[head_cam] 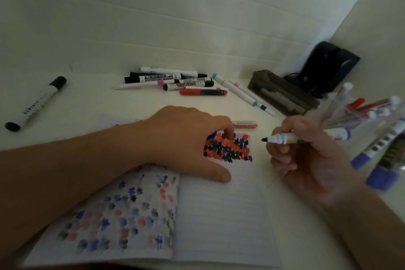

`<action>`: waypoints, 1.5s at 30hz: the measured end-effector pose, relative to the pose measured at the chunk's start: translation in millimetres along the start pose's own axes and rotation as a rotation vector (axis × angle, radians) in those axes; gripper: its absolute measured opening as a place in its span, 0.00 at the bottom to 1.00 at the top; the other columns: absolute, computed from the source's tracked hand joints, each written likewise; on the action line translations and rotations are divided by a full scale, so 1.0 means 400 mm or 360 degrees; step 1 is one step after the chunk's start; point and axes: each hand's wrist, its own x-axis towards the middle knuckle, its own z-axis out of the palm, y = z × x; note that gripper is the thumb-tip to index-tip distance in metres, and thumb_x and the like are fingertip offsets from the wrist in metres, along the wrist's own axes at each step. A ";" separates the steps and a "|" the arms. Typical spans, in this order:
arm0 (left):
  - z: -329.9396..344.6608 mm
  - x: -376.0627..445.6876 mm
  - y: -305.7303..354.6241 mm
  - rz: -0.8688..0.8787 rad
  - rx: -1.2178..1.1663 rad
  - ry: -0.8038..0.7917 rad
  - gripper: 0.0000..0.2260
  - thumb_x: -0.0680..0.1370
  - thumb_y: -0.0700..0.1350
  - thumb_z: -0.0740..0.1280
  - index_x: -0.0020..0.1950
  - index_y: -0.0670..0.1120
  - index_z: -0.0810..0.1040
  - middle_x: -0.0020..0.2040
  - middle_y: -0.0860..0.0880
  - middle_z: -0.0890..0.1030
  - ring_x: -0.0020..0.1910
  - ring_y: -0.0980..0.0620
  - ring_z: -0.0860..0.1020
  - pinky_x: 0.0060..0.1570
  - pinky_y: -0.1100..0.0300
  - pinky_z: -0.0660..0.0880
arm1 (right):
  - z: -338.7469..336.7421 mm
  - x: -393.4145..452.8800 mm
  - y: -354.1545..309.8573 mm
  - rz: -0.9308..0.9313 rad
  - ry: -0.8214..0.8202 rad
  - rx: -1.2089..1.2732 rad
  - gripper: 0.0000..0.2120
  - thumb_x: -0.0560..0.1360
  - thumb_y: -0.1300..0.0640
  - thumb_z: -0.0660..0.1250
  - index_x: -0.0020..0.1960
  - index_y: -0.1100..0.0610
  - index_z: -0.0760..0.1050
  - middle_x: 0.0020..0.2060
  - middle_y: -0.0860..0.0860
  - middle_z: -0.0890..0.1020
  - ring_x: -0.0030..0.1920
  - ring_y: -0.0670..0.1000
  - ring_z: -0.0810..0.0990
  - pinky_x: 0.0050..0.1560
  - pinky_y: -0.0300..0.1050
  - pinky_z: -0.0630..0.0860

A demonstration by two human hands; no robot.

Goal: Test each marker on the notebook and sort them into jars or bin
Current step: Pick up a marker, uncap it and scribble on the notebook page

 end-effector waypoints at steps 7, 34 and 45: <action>0.000 0.003 0.007 0.0000 0.0119 -0.0050 0.37 0.63 0.84 0.57 0.70 0.73 0.60 0.57 0.65 0.75 0.53 0.60 0.73 0.51 0.56 0.72 | 0.038 0.002 0.020 0.0012 0.0316 -0.0390 0.16 0.75 0.51 0.76 0.35 0.56 0.74 0.25 0.53 0.72 0.23 0.49 0.66 0.22 0.37 0.62; 0.011 0.016 0.004 0.0049 0.0225 -0.0007 0.37 0.63 0.86 0.52 0.68 0.72 0.63 0.56 0.63 0.77 0.50 0.58 0.76 0.51 0.52 0.77 | 0.070 0.004 0.052 -0.0210 0.0440 -0.1309 0.09 0.73 0.61 0.76 0.38 0.59 0.77 0.30 0.53 0.81 0.28 0.47 0.78 0.30 0.41 0.77; 0.010 0.017 0.007 0.0067 0.0231 0.0010 0.36 0.63 0.85 0.53 0.68 0.73 0.63 0.57 0.64 0.76 0.55 0.59 0.75 0.52 0.54 0.75 | 0.069 0.009 0.062 -0.0121 0.0514 -0.1383 0.14 0.71 0.56 0.78 0.35 0.59 0.75 0.30 0.58 0.81 0.29 0.50 0.79 0.32 0.45 0.77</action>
